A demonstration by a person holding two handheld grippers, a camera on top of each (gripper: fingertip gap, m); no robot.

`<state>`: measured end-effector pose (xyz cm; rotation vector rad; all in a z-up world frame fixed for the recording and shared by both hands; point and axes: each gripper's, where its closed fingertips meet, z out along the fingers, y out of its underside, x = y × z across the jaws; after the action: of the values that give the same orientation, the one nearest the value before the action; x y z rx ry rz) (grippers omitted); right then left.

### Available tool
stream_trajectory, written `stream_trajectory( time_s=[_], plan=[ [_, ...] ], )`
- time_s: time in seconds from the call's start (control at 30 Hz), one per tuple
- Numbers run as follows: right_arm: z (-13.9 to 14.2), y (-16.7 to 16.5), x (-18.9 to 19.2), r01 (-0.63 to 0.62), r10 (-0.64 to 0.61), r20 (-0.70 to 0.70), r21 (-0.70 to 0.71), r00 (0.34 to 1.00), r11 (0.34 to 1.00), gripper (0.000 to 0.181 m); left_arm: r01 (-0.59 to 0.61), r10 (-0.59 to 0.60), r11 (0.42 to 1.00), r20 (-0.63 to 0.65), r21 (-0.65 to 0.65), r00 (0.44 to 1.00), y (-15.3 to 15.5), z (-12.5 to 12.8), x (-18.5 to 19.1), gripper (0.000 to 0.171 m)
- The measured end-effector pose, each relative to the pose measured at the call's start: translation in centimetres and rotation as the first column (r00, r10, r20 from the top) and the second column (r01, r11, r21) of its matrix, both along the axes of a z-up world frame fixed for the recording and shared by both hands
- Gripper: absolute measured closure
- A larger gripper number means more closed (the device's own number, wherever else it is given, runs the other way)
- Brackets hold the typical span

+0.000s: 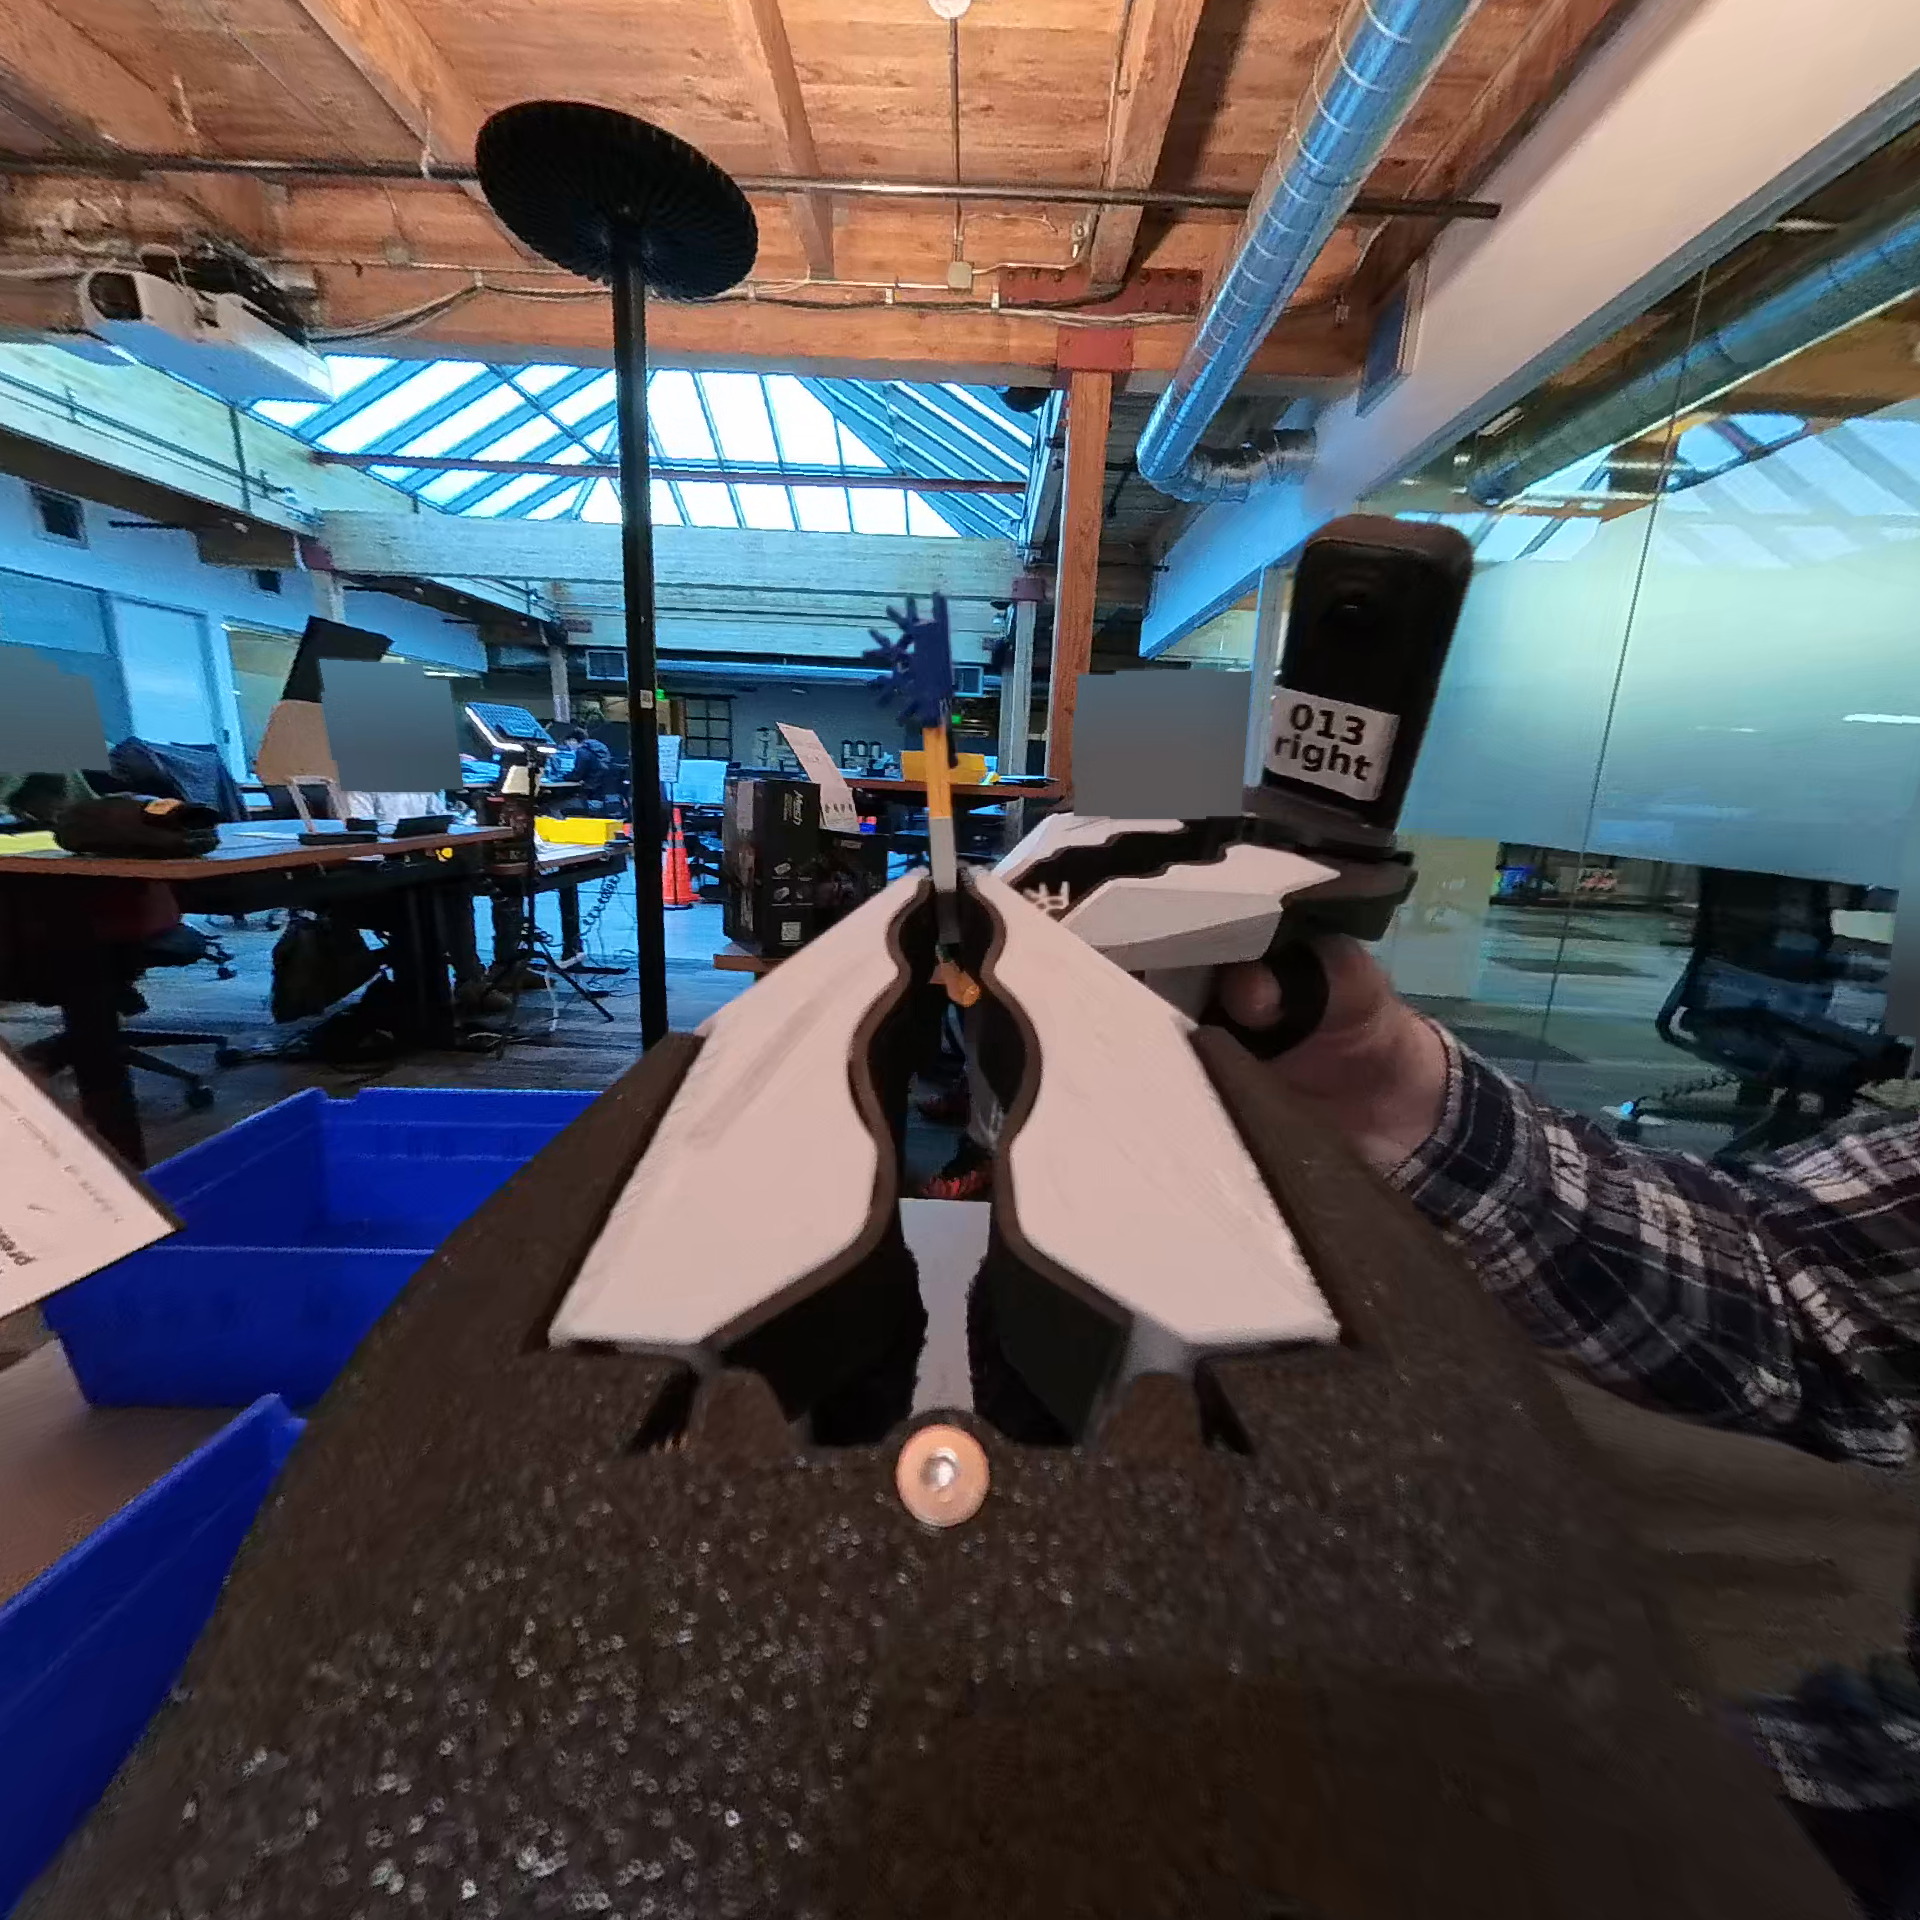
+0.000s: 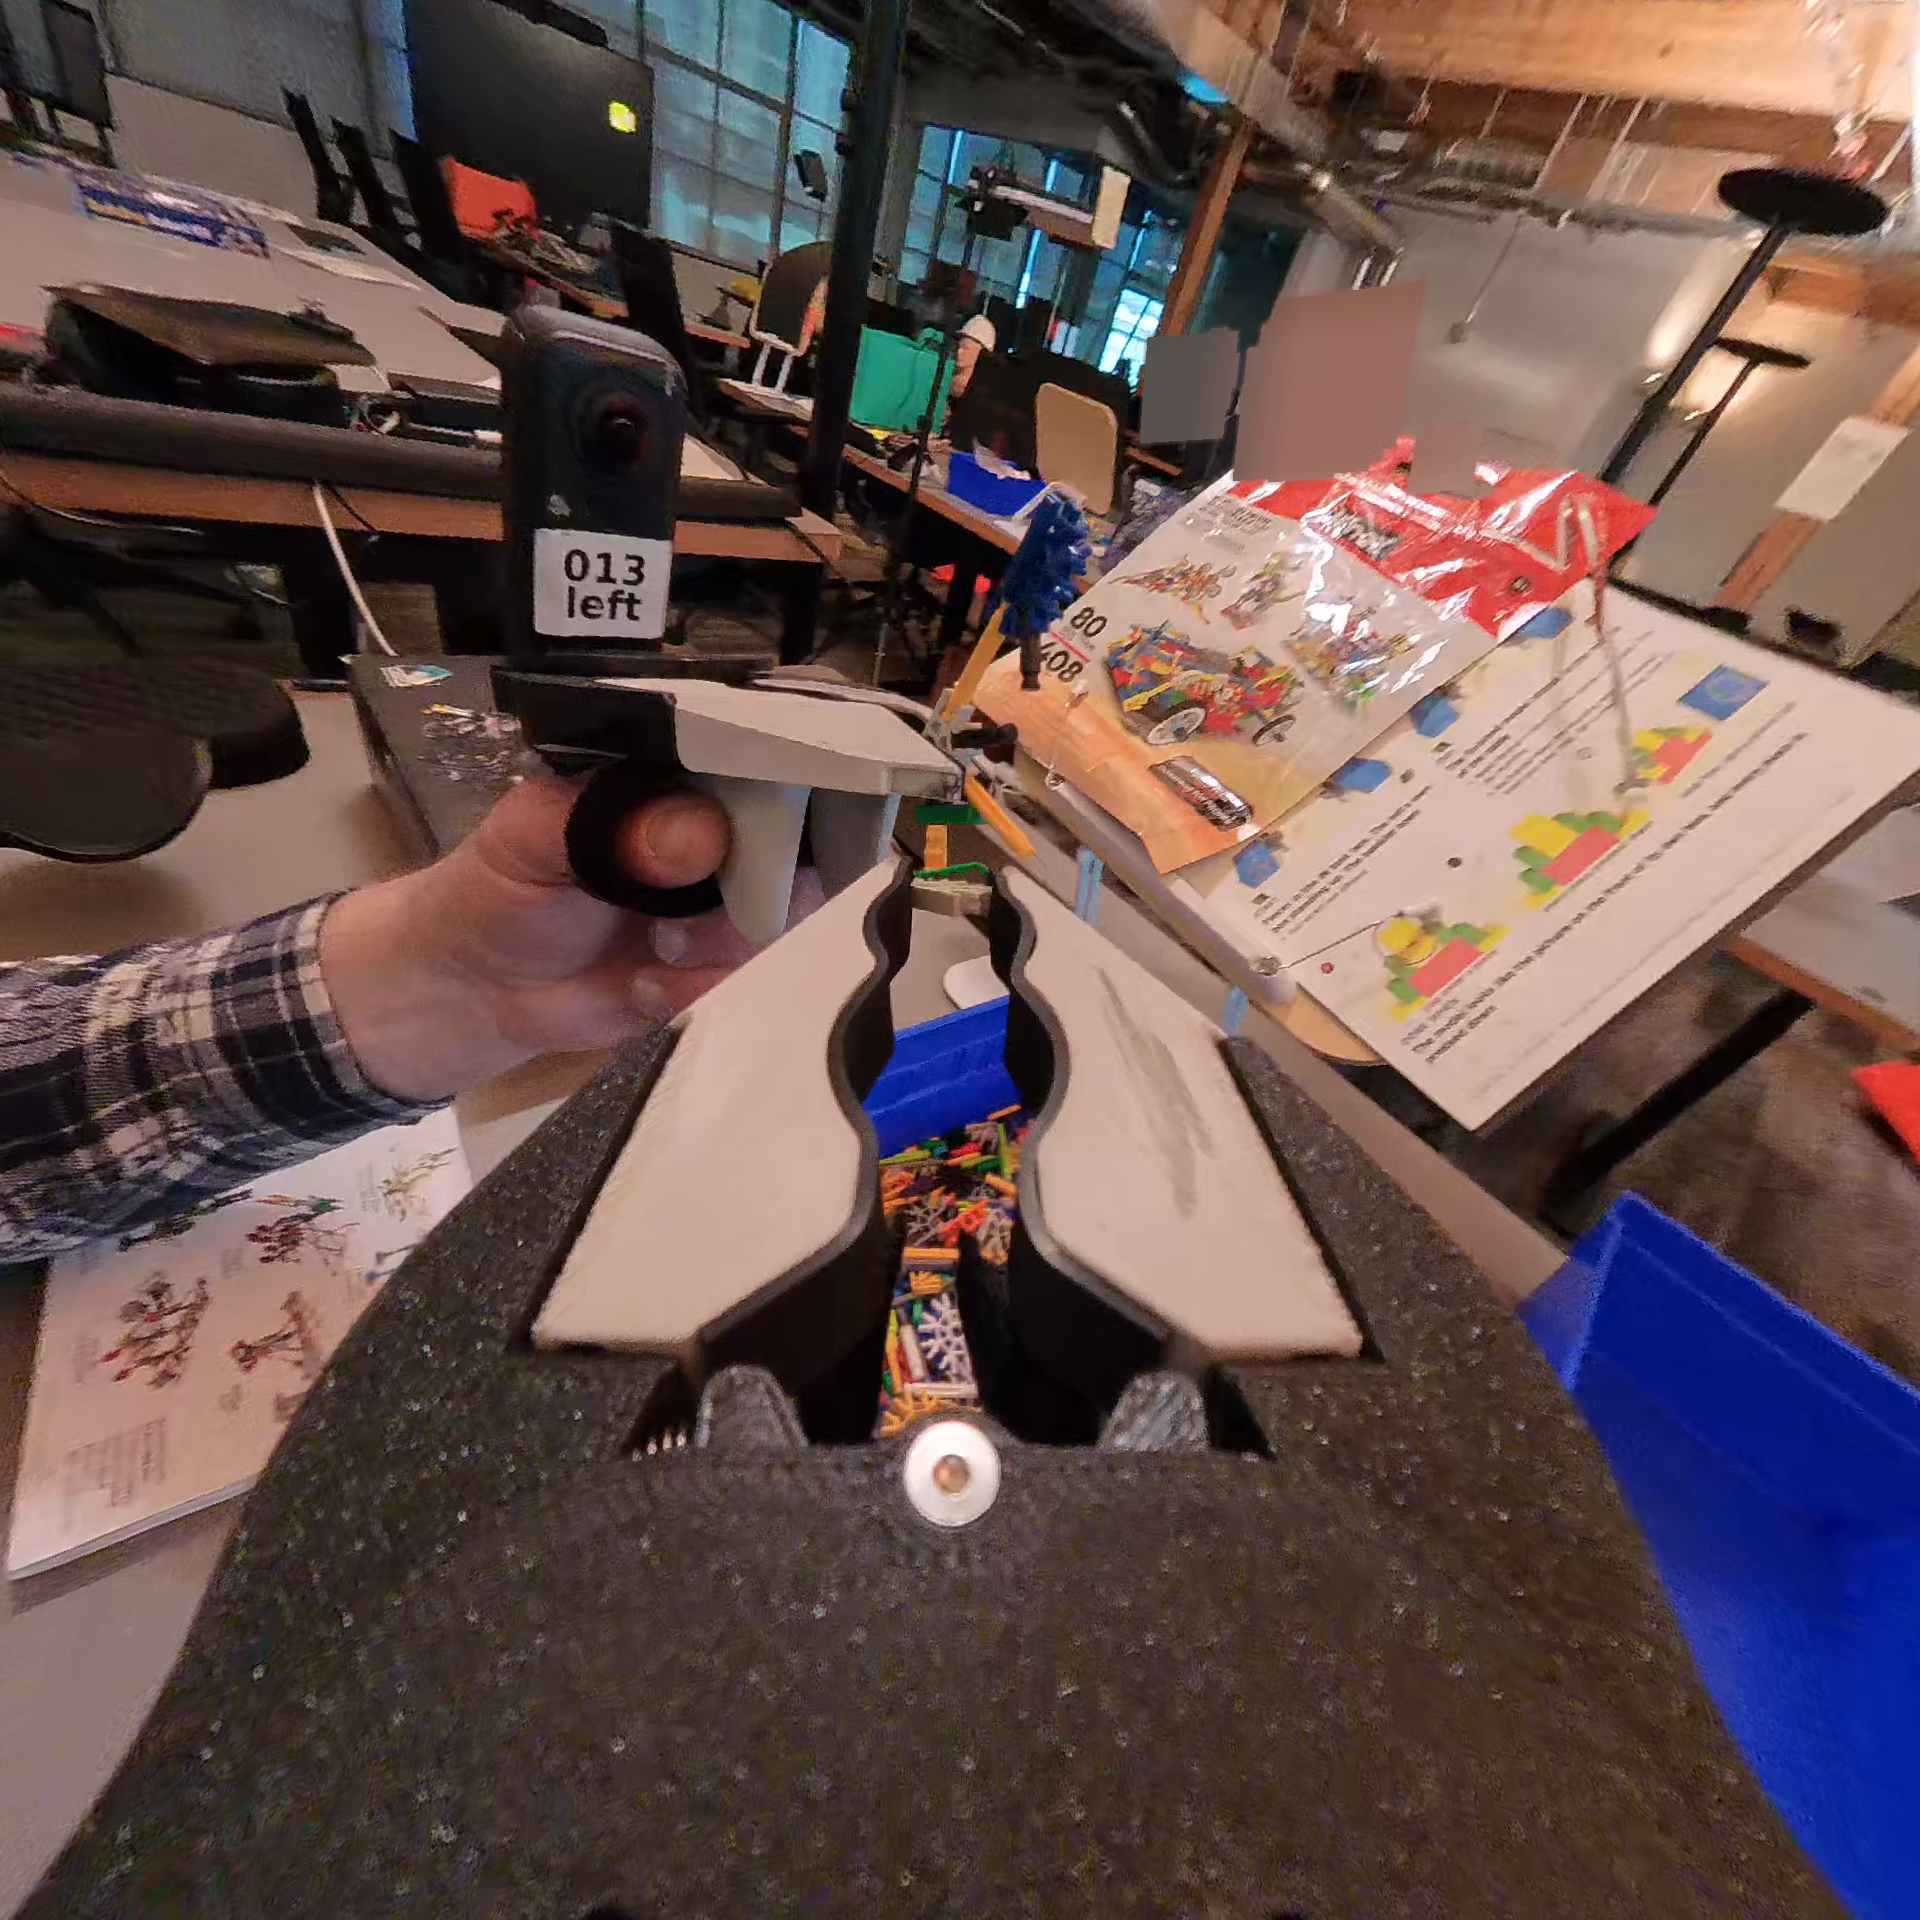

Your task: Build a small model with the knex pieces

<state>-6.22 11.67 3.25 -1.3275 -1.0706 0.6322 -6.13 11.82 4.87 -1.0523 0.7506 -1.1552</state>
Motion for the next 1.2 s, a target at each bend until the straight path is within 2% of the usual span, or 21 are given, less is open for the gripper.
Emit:
stream_trajectory(
  time_s=[0.07, 0.2, 0.23, 0.3, 0.4, 0.53, 0.57, 0.63, 0.67, 0.7, 0.77, 0.83, 0.93, 1.0, 1.07, 1.2],
  plan=[
    [0.3, -0.4, 0.0, 0.009, -0.009, -0.007, 0.023, 1.0, 1.0, 0.168, -0.011, 0.011, 0.999, -0.01, 0.03, 1.0, -0.5, 0.3, -0.1, 0.171],
    [0.8, -1.3, 0.0, -0.053, 0.047, -0.082, -0.072, 0.996, 0.996, 0.168, -0.004, 0.006, 0.998, -0.032, 0.061, 0.999, -1.4, 0.9, -0.1, 0.171],
    [0.9, -1.3, 0.1, -0.028, 0.025, -0.078, -0.048, 0.997, 0.998, 0.168, -0.004, 0.005, 0.999, -0.026, 0.05, 1.0, -1.2, 0.9, -0.1, 0.171],
    [0.6, -1.0, 0.1, 0.071, -0.072, 0.006, 0.085, 0.997, 0.994, 0.169, 0.019, -0.019, 1.0, -0.01, 0.006, 1.0, -0.8, 0.6, 0.0, 0.171],
    [0.5, -0.6, 0.2, 0.159, -0.182, 0.08, 0.233, 0.98, 0.959, 0.168, 0.008, -0.008, 0.999, 0.001, -0.038, 1.0, -0.3, 0.4, 0.0, 0.171],
    [0.1, -0.5, 0.4, 0.184, -0.212, 0.09, 0.25, 0.973, 0.951, 0.169, -0.01, 0.009, 0.999, -0.016, -0.043, 1.0, 0.0, 0.1, 0.2, 0.171],
    [0.2, -0.6, 0.7, 0.188, -0.213, 0.079, 0.252, 0.974, 0.949, 0.169, -0.085, 0.086, 0.993, 0.021, -0.079, 0.996, 1.2, 0.3, -0.9, 0.171],
    [1.1, -1.1, 2.0, 0.225, -0.248, 0.047, 0.283, 0.968, 0.932, 0.169, -0.159, 0.178, 0.976, 0.127, -0.148, 0.976, 3.6, 0.8, -5.4, 0.171],
    [1.2, -1.3, 2.3, 0.228, -0.255, 0.056, 0.293, 0.965, 0.928, 0.168, -0.194, 0.209, 0.973, 0.121, -0.127, 0.97, 3.9, 0.9, -6.7, 0.171],
    [1.0, -1.6, 2.1, 0.21, -0.238, 0.066, 0.285, 0.969, 0.935, 0.168, -0.19, 0.2, 0.977, 0.109, -0.098, 0.974, 3.4, 1.3, -6.8, 0.171],
    [1.1, -1.9, 1.5, 0.167, -0.18, 0.038, 0.234, 0.983, 0.958, 0.168, -0.16, 0.163, 0.985, 0.045, -0.062, 0.986, 2.2, 1.3, -4.6, 0.171],
    [1.3, -2.4, 1.0, 0.055, -0.051, -0.033, 0.112, 0.998, 0.992, 0.168, -0.137, 0.139, 0.988, 0.018, -0.072, 0.99, 1.9, 0.9, -3.1, 0.171],
    [1.9, -2.4, 1.6, -0.026, 0.034, -0.114, 0.07, 0.993, 0.997, 0.168, -0.135, 0.134, 0.989, -0.015, -0.063, 0.991, 2.1, 0.5, -3.1, 0.171],
    [2.1, -2.4, 2.0, -0.06, 0.064, -0.156, 0.029, 0.986, 0.998, 0.167, -0.121, 0.122, 0.99, 0.012, -0.071, 0.992, 1.8, 1.1, -3.6, 0.171],
    [1.5, -1.5, 2.2, -0.022, 0.025, -0.094, 0.04, 0.995, 0.999, 0.167, -0.099, 0.1, 0.992, 0.007, -0.083, 0.995, 1.7, 1.0, -3.6, 0.171],
    [-2.0, 1.8, 1.2, 0.078, -0.08, 0.125, 0.021, 0.989, 0.997, 0.167, -0.073, 0.073, 0.991, -0.001, -0.11, 0.997, 2.0, 0.6, -3.5, 0.171]
  ],
)
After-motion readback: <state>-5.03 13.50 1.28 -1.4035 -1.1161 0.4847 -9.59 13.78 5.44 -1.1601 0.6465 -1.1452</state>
